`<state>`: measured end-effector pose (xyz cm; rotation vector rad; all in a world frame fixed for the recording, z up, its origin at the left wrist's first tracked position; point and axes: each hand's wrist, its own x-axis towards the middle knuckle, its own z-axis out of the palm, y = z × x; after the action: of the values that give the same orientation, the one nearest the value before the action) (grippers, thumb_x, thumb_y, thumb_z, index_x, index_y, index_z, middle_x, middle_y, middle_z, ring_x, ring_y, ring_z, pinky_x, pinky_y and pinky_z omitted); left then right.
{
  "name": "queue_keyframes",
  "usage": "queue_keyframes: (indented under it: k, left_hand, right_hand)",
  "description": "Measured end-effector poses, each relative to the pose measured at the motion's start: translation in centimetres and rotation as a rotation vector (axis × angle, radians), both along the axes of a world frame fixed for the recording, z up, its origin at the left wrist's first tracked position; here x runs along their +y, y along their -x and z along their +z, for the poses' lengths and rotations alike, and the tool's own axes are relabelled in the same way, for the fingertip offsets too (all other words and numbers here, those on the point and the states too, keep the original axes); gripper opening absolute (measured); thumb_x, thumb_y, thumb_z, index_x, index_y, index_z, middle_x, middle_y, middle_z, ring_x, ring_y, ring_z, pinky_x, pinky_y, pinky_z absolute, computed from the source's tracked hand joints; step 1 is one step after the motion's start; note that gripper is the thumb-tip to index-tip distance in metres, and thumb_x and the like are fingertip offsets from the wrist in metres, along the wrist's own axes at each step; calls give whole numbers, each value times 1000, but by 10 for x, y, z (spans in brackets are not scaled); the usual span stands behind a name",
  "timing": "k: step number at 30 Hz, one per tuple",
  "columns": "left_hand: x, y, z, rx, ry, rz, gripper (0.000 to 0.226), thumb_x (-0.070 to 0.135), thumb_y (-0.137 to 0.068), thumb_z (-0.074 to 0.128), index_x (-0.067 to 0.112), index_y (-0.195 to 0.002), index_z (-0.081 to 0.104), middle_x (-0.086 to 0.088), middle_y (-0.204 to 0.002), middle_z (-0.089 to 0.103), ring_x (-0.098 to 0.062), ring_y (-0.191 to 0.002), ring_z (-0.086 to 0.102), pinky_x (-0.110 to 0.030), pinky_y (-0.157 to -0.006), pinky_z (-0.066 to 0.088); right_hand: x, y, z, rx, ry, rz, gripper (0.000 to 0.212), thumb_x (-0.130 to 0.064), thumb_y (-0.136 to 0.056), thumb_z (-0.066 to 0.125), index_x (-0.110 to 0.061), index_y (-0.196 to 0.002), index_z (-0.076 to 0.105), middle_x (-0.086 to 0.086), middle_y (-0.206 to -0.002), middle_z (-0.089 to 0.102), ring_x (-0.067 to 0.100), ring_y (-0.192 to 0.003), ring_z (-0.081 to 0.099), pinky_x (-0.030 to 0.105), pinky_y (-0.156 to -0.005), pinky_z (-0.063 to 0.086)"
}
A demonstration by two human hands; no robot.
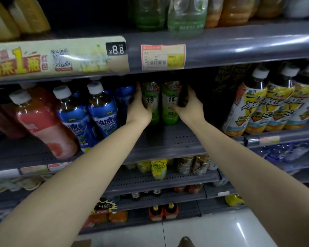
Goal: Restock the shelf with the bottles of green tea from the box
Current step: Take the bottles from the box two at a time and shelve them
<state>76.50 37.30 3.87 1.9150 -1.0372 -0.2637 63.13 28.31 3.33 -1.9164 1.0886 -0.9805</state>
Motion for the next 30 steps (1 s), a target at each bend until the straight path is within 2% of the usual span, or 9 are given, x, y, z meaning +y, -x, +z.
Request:
queue_keyframes:
  k: [4, 7, 10, 13, 16, 21, 24, 27, 30]
  left_hand:
    - [10, 2, 5, -16, -44, -48, 83, 16, -90, 56, 30, -151, 2, -7, -151, 40, -29, -133, 44, -41, -110, 38]
    - [23, 4, 6, -11, -35, -91, 81, 15, -90, 57, 33, -151, 6, -7, -149, 42, -29, -133, 44, -39, -110, 38]
    - [48, 9, 8, 14, 9, -114, 71, 15, -91, 57, 28, -150, 19, -7, -144, 48, -23, -128, 50, -28, -106, 38]
    - [90, 12, 6, 80, 46, -107, 53, 17, -93, 56, 18, -143, 37, -5, -131, 59, -10, -108, 58, -10, -89, 39]
    - [141, 3, -8, 76, 31, -57, 42, 22, -95, 54, 20, -136, 47, 7, -116, 64, -1, -96, 56, 4, -73, 38]
    - [239, -21, -43, 155, 43, 113, 31, 22, -95, 53, 22, -126, 56, 11, -103, 64, 2, -97, 60, -2, -79, 43]
    - [299, -31, -74, 198, 49, 335, 26, 23, -95, 53, 29, -121, 56, 12, -103, 66, 0, -95, 63, -16, -80, 52]
    - [349, -28, -102, 237, 37, 574, 26, 22, -96, 51, 30, -120, 55, 12, -102, 67, -10, -85, 66, -24, -74, 54]
    - [395, -13, -128, 325, 40, 805, 24, 27, -95, 52, 33, -118, 55, 7, -106, 69, -12, -93, 68, -31, -84, 53]
  right_hand:
    - [19, 15, 3, 33, -37, 7, 81, -30, -78, 75, -18, -145, 30, 11, -130, 57, 23, -117, 56, 29, -94, 46]
    - [42, 27, 5, 28, -40, 31, 78, -29, -79, 75, -19, -144, 33, 8, -127, 57, 19, -113, 57, 30, -94, 47]
    - [70, 32, 6, 13, -70, 76, 67, -30, -81, 72, -17, -139, 40, 3, -120, 60, 13, -107, 59, 28, -91, 50]
    - [101, 23, 5, 8, -71, 148, 51, -31, -83, 70, -15, -128, 51, 1, -109, 64, 12, -100, 62, 29, -89, 53]
    - [130, -1, 3, 11, -89, 262, 41, -31, -84, 69, -16, -120, 56, -5, -102, 66, 7, -94, 63, 26, -86, 54]
    - [185, -49, -7, -3, -168, 591, 29, -28, -87, 64, -22, -115, 57, -10, -103, 64, 0, -92, 62, 17, -81, 52]
    - [216, -79, -24, 25, -232, 830, 23, -22, -87, 65, -29, -107, 58, -7, -102, 65, -1, -90, 63, 15, -78, 50]
    - [247, -112, -44, 63, -297, 1016, 22, -16, -87, 65, -26, -105, 60, -3, -99, 67, 0, -87, 63, 14, -77, 50]
    - [283, -141, -62, 91, -318, 1180, 22, -15, -88, 65, -24, -107, 61, -4, -97, 68, -1, -87, 64, 14, -77, 49]
